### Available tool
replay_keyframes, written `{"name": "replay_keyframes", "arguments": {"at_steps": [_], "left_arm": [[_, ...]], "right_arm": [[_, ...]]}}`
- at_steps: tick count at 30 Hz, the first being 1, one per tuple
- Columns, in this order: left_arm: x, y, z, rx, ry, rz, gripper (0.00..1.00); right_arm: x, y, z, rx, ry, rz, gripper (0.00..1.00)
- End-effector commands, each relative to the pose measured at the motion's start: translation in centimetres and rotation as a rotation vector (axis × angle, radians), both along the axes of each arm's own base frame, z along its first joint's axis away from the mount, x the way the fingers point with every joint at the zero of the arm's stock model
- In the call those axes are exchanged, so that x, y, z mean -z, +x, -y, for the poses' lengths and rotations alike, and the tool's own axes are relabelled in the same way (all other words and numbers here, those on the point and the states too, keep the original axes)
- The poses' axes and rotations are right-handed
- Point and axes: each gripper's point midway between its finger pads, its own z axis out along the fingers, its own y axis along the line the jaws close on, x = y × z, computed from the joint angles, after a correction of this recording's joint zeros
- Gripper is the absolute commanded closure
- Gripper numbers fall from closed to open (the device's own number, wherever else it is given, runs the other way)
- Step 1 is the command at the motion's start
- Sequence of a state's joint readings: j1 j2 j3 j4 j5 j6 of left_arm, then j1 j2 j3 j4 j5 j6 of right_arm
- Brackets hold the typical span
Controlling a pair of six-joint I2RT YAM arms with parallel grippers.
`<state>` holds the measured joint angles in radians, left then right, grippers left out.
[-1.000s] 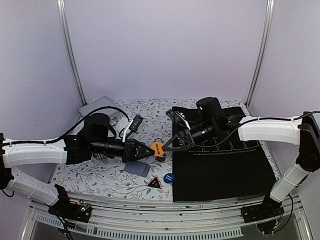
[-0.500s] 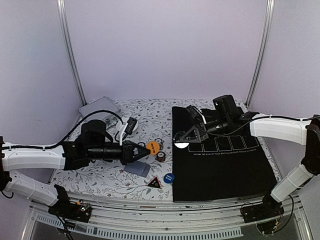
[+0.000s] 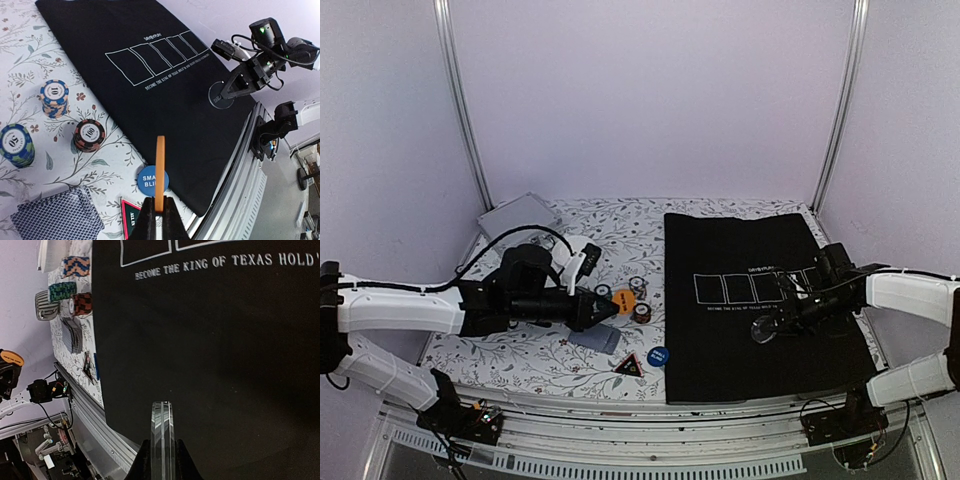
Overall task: Distribute texas hold em gaming equipment
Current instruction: Place the dealer button in the dealer area.
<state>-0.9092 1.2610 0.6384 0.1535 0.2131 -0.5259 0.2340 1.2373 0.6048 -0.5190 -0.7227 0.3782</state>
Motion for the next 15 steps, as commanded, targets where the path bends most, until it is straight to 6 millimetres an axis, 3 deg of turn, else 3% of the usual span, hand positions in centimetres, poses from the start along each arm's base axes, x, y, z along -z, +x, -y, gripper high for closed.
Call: {"name": "replay_keyframes", "arguments": {"at_steps": [1,8,11,13,15], "left_arm": [[-1.1,0.3,1.0,0.03,0.012,0.039,1.0],[-1.9,0.2,-0.5,-0.015,0.02,0.081,1.0],[-2.3,0.2,-1.0,-0.023,0.029,0.094,1.0],[-2.6,0.1,-1.1,-0.02,0.027,0.102,1.0],[-2.8,0.0,-1.2,-0.019,0.029,0.111,1.0]], "right_arm": [[1.8,0.1,0.5,0.021,-0.021,-0.057,0.96],[4.7,0.8,2.4,0.107,-0.154,-0.122,0.92],[5.1,1.0,3.1,0.137,-0.2,-0.118,0.83],[5.3,1.5,4.4,0.184,-0.279,-0.101,0.62],[5.2,2.1,6.2,0.251,-0.376,-0.081,0.5]]}}
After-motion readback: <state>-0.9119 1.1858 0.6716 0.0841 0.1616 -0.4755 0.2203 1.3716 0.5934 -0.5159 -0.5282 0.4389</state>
